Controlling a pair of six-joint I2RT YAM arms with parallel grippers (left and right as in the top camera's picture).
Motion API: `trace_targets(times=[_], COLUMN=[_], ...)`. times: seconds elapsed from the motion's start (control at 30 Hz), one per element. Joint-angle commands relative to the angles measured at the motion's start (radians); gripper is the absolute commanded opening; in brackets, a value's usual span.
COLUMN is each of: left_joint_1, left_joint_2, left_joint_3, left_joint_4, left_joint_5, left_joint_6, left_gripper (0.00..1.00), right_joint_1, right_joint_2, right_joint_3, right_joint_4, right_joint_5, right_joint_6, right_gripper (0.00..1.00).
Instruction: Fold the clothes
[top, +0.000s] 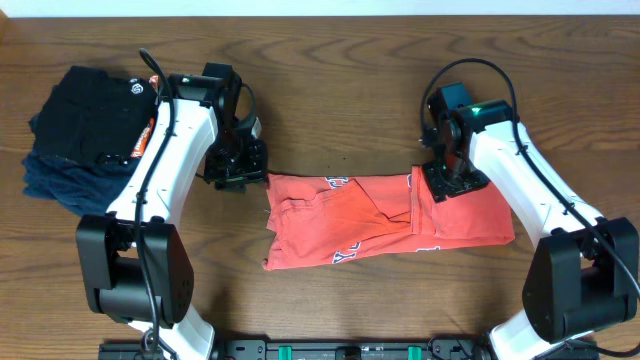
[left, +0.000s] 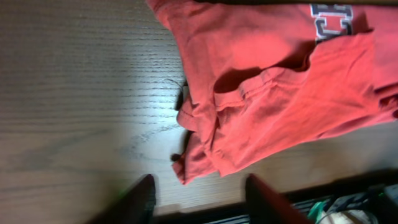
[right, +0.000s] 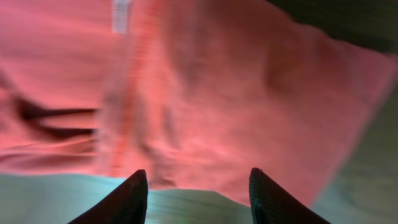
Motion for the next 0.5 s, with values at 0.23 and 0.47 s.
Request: trace_targets(times=[0.23,0.47], left_joint_1=[-0.011,-0.07], left_joint_2=[0.004,0.005], left_joint_3=[-0.068,-0.252], left_joint_4=[0.016,0.18], left_joint_5=[0.07,0.104], left_joint_6=[0.009,0.009], left_gripper=[0.67,0.71], right_joint_1=[-0.062,-0.092], right_joint_2=[-0.01,-0.01], right_joint_3=[0.014,0.013], right_joint_4=[0.015,0.011], right_joint_5=[0.101,0.093], right_joint_6=[0.22,0.205], right_gripper=[0.84,0.89])
